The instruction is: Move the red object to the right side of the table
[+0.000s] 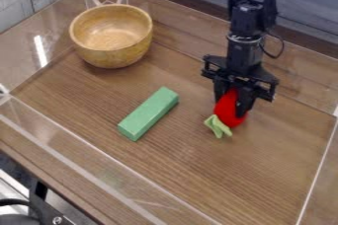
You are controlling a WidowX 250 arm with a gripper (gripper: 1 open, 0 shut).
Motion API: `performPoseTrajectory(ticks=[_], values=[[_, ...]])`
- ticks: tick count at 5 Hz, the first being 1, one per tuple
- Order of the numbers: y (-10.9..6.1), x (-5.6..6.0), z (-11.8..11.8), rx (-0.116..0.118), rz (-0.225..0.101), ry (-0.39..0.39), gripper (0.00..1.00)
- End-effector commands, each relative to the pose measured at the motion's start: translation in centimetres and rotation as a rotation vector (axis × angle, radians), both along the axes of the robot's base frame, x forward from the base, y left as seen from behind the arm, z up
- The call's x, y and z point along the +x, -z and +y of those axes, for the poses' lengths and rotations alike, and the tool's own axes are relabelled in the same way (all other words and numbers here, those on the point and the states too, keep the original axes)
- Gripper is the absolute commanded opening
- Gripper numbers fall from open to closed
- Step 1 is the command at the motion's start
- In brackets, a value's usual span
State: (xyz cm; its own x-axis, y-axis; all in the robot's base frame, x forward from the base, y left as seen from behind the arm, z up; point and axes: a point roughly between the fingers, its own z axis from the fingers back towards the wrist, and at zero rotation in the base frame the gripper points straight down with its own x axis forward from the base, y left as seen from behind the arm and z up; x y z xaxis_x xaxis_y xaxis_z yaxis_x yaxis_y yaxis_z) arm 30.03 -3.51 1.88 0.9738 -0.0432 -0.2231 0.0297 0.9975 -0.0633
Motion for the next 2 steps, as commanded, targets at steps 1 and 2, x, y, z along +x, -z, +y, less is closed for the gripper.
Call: performPoseTrajectory(ticks=[1, 2], values=[[0.09, -0.3, 0.96, 0.001, 0.02, -0.025, 0.0], [0.1, -0.28, 0.95, -0.001, 0.024, -0.026, 0.0]])
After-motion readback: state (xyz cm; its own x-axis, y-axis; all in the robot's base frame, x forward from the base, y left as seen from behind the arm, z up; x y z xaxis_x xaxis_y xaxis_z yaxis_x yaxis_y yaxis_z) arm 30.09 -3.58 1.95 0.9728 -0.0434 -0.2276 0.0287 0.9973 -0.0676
